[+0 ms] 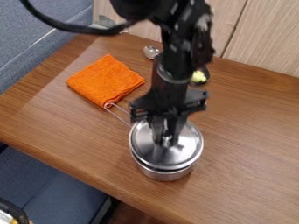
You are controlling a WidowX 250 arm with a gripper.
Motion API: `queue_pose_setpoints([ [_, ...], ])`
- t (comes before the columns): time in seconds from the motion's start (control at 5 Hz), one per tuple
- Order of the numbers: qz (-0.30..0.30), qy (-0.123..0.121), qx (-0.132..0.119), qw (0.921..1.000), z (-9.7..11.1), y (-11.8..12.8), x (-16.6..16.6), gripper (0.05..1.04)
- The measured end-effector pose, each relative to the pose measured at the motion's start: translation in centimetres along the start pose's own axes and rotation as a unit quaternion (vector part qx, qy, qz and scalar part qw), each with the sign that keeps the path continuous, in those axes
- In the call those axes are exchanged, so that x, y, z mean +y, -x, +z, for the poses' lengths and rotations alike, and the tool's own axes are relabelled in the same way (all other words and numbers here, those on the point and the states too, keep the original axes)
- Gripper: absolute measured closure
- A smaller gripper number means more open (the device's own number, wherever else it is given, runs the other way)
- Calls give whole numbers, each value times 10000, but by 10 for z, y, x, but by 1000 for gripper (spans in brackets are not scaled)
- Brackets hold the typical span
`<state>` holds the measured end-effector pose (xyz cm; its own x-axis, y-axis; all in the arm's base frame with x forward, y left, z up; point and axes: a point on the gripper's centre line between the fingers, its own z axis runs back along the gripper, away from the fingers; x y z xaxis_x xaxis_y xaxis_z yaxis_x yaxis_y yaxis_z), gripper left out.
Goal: Remove the lid fromthe silver pot and place it on the table
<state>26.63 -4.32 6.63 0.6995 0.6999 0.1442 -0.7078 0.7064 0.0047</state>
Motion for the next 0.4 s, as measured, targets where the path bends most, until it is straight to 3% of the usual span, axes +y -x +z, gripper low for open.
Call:
queue_pose_setpoints([
  [0.4, 516, 447, -199, 9975, 39, -29, -22, 795],
])
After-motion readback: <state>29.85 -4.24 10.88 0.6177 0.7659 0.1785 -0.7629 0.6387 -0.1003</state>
